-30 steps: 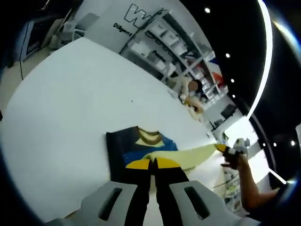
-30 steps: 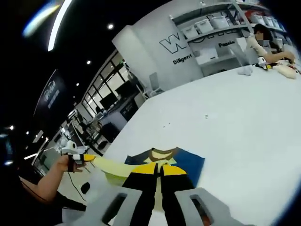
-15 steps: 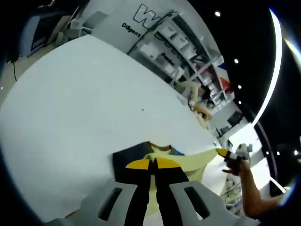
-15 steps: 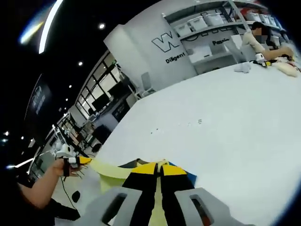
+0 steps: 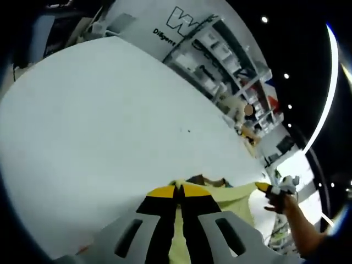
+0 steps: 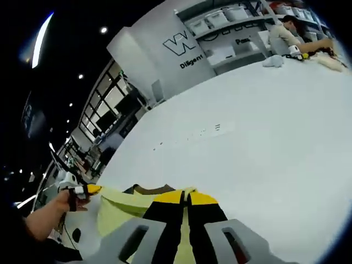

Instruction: Fold the garment on the visible template until the final outline fits inside the template.

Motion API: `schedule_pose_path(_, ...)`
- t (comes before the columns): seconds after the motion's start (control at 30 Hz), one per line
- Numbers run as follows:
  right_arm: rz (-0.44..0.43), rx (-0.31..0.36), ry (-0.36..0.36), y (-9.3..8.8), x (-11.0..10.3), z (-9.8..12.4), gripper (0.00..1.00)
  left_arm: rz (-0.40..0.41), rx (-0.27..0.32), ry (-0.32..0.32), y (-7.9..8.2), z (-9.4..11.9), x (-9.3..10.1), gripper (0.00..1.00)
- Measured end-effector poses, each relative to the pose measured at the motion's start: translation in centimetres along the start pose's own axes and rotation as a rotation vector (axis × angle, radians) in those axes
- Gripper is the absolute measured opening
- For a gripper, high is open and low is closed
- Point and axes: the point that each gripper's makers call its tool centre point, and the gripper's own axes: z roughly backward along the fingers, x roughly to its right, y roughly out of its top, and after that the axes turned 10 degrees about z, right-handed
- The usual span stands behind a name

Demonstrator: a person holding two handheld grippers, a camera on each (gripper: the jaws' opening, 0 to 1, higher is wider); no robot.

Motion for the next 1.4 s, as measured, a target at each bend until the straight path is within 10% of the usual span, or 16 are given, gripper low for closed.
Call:
schedule_pose_path(0.43,0.0,-0.032,-0.064,-1.9,2.7,-3.1,0.0,-0.073,-0.007,0.065,-0.8,-2.2,-2.1,0.0)
schedule_pose_path(0.6,0.13,-0.093,-0.105,-3.4,3.3,-3.6,0.0,-0.156,0.009,0.099,-0.8,-2.5,-2.7,0.0)
schedule_pose_path(0.77,0.359,-0.086,-0.143,-3.0,3.1,-3.8,0.0,-0.426,0.014,0.156,-0.6,-2.6,-2.5,0.0)
schedule_pose_path(1.23,0.386,0.013,-0.218,-0.9,4.7,0.3,0.04,-0.405,0.106,0.145,2.1,1.5,-1.3,0.09)
schedule_pose_path(1.4,0.465,0.069,-0.179,-0.5,1.9,0.6,0.0,-0.447,0.071,0.096,-0.4,0.8,0.1,0.0)
